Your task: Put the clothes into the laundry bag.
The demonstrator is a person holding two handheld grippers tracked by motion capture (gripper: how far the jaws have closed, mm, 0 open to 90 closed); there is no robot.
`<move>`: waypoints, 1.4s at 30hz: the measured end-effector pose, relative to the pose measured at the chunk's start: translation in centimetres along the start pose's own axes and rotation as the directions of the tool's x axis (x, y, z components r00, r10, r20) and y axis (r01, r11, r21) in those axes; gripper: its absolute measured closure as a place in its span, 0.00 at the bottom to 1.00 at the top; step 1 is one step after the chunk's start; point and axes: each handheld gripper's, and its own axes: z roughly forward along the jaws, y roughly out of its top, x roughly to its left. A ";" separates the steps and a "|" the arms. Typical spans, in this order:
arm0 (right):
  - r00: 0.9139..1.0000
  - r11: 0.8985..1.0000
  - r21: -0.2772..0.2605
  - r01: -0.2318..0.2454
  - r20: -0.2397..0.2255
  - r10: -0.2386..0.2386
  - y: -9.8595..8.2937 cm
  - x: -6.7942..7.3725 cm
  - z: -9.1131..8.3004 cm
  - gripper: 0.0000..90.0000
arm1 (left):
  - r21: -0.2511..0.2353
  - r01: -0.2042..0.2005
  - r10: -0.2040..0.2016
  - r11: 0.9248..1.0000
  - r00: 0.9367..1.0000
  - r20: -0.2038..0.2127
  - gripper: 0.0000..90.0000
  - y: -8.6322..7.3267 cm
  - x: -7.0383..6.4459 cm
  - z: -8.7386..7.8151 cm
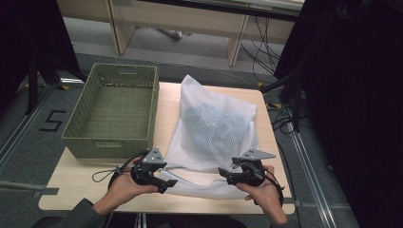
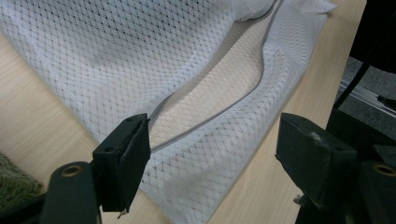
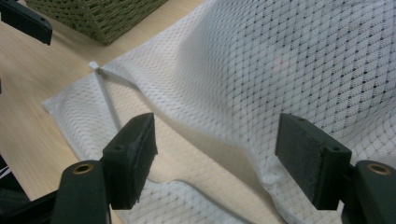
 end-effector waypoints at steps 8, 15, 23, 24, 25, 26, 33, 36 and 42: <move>1.000 1.000 0.017 0.005 -0.031 -0.005 -0.5 0.8 -0.1 0.33 | 0.005 0.003 -0.003 1.000 1.000 0.012 0.28 -0.2 -0.4 -0.1; 0.999 0.999 0.033 0.020 -0.041 -0.019 -0.9 1.3 -0.2 0.33 | 0.013 -0.006 0.006 1.000 1.000 0.015 0.28 -0.3 -0.8 -0.2; 0.998 0.998 0.054 0.023 -0.055 -0.020 -1.5 1.9 -0.4 0.32 | 0.014 -0.020 0.020 1.000 1.000 0.019 0.27 -0.6 -1.1 -0.3; 0.998 0.998 0.052 0.028 -0.055 -0.025 -1.6 2.0 -0.4 0.32 | 0.006 0.000 0.000 1.000 1.000 0.024 0.27 -0.7 -1.3 -0.3; 0.998 0.999 0.050 0.012 -0.058 -0.009 -1.7 2.2 -0.4 0.32 | 0.022 -0.030 0.029 0.999 0.999 0.024 0.27 -0.7 -1.2 -0.4; 0.998 0.998 0.057 0.027 -0.060 -0.024 -1.7 2.1 -0.5 0.32 | 0.022 -0.037 0.036 0.999 0.999 0.027 0.27 -0.7 -1.3 -0.4; 0.997 0.997 0.074 0.023 -0.071 -0.018 -2.3 2.7 -0.7 0.31 | 0.037 -0.036 0.035 0.999 0.999 0.033 0.27 -1.1 -1.9 -0.4; 0.996 0.996 0.076 0.042 -0.077 -0.036 -2.5 3.0 -0.8 0.31 | 0.053 -0.037 0.035 0.998 0.999 0.039 0.27 -1.3 -2.2 -0.3; 0.995 0.995 0.084 0.054 -0.084 -0.047 -3.1 3.7 -1.1 0.31 | 0.052 -0.034 0.032 0.998 0.999 0.043 0.27 -1.7 -3.0 -0.3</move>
